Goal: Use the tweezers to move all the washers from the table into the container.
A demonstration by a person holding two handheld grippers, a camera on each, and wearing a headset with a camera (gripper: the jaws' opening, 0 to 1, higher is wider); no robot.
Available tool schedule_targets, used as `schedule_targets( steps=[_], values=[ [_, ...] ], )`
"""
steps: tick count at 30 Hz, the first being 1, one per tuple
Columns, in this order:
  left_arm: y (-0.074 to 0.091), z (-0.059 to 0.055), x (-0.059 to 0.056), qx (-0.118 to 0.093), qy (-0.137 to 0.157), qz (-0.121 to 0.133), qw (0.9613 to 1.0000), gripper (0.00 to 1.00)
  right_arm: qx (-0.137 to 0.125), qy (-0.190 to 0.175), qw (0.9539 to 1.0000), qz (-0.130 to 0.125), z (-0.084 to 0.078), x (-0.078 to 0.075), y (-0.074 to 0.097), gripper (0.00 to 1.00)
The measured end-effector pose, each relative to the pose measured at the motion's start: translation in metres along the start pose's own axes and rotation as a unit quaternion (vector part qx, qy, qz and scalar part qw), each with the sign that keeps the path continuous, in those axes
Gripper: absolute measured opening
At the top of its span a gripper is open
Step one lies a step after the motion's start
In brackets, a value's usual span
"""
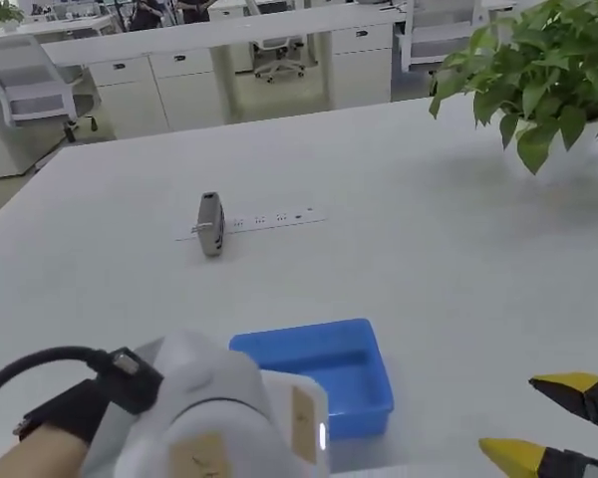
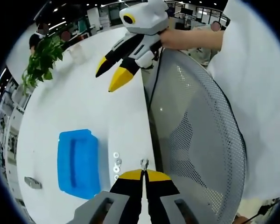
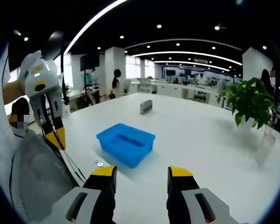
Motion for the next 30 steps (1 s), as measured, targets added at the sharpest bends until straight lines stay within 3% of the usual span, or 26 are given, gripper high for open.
schedule_targets(
  steps=[3, 4, 7, 8, 10, 13, 17, 21, 28, 30],
  values=[
    [0.000, -0.001, 0.001, 0.002, 0.003, -0.001, 1.0000, 0.00, 0.021, 0.027, 0.9988, 0.034, 0.001, 0.011, -0.008, 0.37],
    [0.000, -0.001, 0.001, 0.001, 0.004, 0.000, 1.0000, 0.00, 0.023, 0.039, 0.9970, 0.063, 0.003, 0.021, -0.014, 0.36],
    [0.000, -0.001, 0.001, 0.000, 0.007, -0.001, 1.0000, 0.00, 0.037, 0.067, 0.9900, 0.119, 0.004, 0.044, -0.027, 0.34],
    [0.000, -0.001, 0.001, 0.000, 0.009, -0.001, 1.0000, 0.00, 0.046, 0.083, 0.9848, 0.146, 0.004, 0.056, -0.033, 0.34],
    [0.000, -0.001, 0.001, -0.002, 0.011, -0.001, 0.9999, 0.00, 0.061, 0.106, 0.9773, 0.174, 0.002, 0.069, -0.041, 0.34],
    [0.000, -0.001, 0.002, -0.005, 0.017, -0.001, 0.9998, 0.00, 0.091, 0.149, 0.9582, 0.227, -0.005, 0.093, -0.056, 0.32],
    [0.000, -0.001, 0.002, -0.008, 0.022, -0.001, 0.9997, 0.00, 0.093, 0.181, 0.9442, 0.259, -0.009, 0.107, -0.069, 0.24],
    [0.000, -0.002, 0.002, -0.010, 0.028, -0.002, 0.9996, 0.00, 0.105, 0.193, 0.9345, 0.280, -0.010, 0.113, -0.079, 0.23],
    [0.000, 0.000, 0.004, -0.020, 0.042, -0.009, 0.9989, 0.00, 0.122, 0.211, 0.9214, 0.303, -0.017, 0.121, -0.091, 0.16],
    [-0.001, 0.000, 0.006, -0.020, 0.044, -0.011, 0.9988, 0.00, 0.128, 0.211, 0.9201, 0.304, -0.019, 0.121, -0.095, 0.16]
  ],
)
Point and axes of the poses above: the centre of the closed fingertips' face, and the gripper's own axes: y roughly backward along the fingers, x roughly to its left, z roughly out of its top, the point moved 6 cm from there along y, roughly backward along the fingers, and after that the axes turned 12 degrees about x, right-handed, at the moved point
